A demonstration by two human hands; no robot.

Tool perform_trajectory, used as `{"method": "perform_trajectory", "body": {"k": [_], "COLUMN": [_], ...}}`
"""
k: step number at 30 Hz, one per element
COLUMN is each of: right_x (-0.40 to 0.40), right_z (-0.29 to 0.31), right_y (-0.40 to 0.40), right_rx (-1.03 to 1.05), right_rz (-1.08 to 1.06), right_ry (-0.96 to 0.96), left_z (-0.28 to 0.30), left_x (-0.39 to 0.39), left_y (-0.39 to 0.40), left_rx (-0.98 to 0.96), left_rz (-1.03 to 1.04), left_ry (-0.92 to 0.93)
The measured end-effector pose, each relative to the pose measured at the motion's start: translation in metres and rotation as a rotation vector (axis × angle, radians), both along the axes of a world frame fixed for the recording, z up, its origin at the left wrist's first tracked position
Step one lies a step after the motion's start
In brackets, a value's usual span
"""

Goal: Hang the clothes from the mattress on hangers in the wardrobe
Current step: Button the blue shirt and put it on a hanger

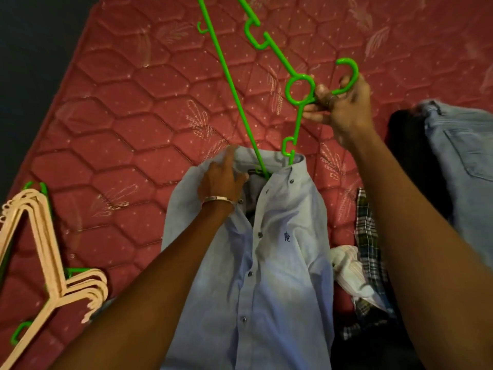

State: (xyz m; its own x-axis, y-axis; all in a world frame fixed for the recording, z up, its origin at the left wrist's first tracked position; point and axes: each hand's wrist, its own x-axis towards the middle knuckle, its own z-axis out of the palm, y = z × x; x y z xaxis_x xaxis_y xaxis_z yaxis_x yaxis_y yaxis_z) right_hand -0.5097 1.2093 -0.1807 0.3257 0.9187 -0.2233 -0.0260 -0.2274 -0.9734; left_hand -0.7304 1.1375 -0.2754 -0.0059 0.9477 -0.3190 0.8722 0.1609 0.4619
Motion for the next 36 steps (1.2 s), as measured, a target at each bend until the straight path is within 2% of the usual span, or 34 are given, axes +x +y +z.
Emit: {"method": "perform_trajectory", "body": {"k": [2, 4, 5, 7, 10, 12, 15, 17, 21, 25, 28, 31, 36], "right_x": [0.008, 0.018, 0.024, 0.03, 0.029, 0.018, 0.003, 0.0, 0.017, 0.043, 0.051, 0.047, 0.048], "right_z": [0.001, 0.003, 0.003, 0.003, -0.006, -0.015, -0.033, -0.04, -0.031, 0.007, 0.033, 0.04, 0.026], "right_y": [-0.001, -0.004, -0.005, -0.01, -0.019, -0.027, -0.039, -0.045, -0.049, -0.044, -0.046, -0.052, -0.066], "right_rx": [-0.034, -0.07, -0.084, -0.098, -0.066, -0.038, -0.008, -0.039, -0.172, -0.251, -0.298, -0.362, -0.417], "right_rz": [0.031, 0.083, 0.108, 0.131, 0.086, 0.064, 0.056, 0.096, 0.243, 0.355, 0.447, 0.503, 0.374], "right_ry": [-0.042, -0.073, -0.087, -0.102, -0.052, 0.031, 0.151, 0.159, 0.052, -0.091, -0.122, -0.156, -0.235], "left_z": [-0.008, -0.006, -0.002, 0.005, 0.02, 0.024, 0.029, 0.035, 0.049, 0.065, 0.076, 0.074, 0.079], "left_x": [-0.002, -0.012, -0.018, -0.034, -0.047, -0.048, -0.049, -0.052, -0.069, -0.077, -0.07, -0.071, -0.078], "left_y": [0.013, 0.025, 0.03, 0.031, 0.028, 0.027, 0.031, 0.035, 0.05, 0.059, 0.058, 0.059, 0.058], "left_rx": [-0.148, -0.227, -0.202, -0.107, -0.049, -0.014, -0.02, 0.041, 0.19, 0.23, 0.215, 0.091, 0.031], "left_rz": [-0.17, -0.244, -0.26, -0.227, 0.072, 0.246, 0.241, 0.175, 0.266, 0.285, 0.286, 0.29, 0.129], "left_ry": [0.131, 0.221, 0.168, -0.064, -0.397, -0.485, -0.595, -0.573, -0.538, -0.359, -0.27, -0.465, -0.336]}}
